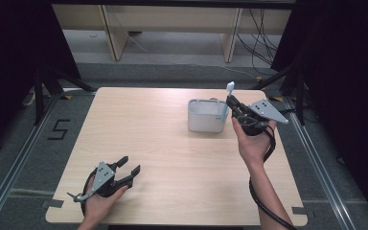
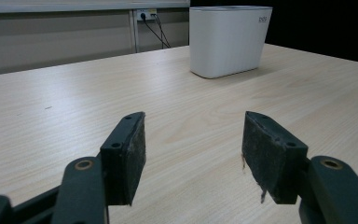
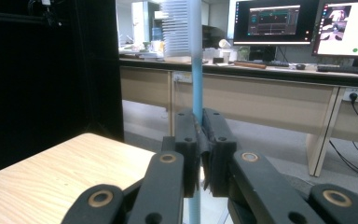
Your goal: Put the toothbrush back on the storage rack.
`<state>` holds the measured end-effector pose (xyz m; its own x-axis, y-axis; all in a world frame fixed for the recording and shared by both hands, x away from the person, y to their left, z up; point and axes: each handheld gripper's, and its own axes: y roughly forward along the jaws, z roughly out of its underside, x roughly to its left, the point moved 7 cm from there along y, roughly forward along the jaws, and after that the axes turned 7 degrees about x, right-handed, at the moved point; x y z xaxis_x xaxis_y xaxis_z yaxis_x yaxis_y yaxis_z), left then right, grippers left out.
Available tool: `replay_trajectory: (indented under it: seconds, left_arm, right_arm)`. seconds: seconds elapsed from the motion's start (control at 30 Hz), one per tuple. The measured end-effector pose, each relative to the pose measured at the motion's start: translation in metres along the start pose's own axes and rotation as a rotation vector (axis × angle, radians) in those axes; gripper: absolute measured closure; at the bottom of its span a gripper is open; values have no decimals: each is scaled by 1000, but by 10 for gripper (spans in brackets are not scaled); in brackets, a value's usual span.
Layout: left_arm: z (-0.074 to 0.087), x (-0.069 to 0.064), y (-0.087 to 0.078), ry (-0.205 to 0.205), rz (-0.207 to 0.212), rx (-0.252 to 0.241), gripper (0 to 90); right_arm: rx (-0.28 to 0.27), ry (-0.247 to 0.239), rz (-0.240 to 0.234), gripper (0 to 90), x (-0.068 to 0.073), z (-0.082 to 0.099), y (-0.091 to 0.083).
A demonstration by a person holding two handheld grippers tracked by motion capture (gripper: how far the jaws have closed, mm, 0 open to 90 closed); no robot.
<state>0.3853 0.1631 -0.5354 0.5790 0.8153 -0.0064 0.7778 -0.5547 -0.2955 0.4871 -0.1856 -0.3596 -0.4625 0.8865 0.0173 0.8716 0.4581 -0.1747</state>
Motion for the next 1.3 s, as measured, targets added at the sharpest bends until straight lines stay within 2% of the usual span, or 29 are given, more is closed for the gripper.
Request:
replay_trajectory:
  seconds: [0.1,0.13,0.17,0.23,0.3,0.57,0.63,0.87,1.3]
  left_arm:
    - [0,0,0,0,0,-1,392]
    - [0,0,0,0,0,0,392]
    - [0,0,0,-1,0,0,392]
    - [0,0,0,0,0,-1,392]
    - [0,0,0,-1,0,-1,392]
    - [0,0,0,-4,2,-2,391]
    - [0,0,0,-4,2,-2,391]
    - [0,0,0,-7,2,-5,391]
    - [0,0,0,-11,2,-5,390]
  right_arm:
    - [1,0,-1,860,-1,-1,1]
    - [5,14,-1,860,0,-1,1]
    - [-2,-6,0,860,-2,-2,2]
    - [-6,-11,-3,860,-3,-4,3]
    - [-9,-3,11,860,-3,-5,4]
    - [-23,-7,16,860,-9,-12,10]
    - [-17,7,9,860,-8,-12,10]
    - [-17,14,36,860,-15,-13,16]
    - [-20,26,58,860,-25,-16,29]
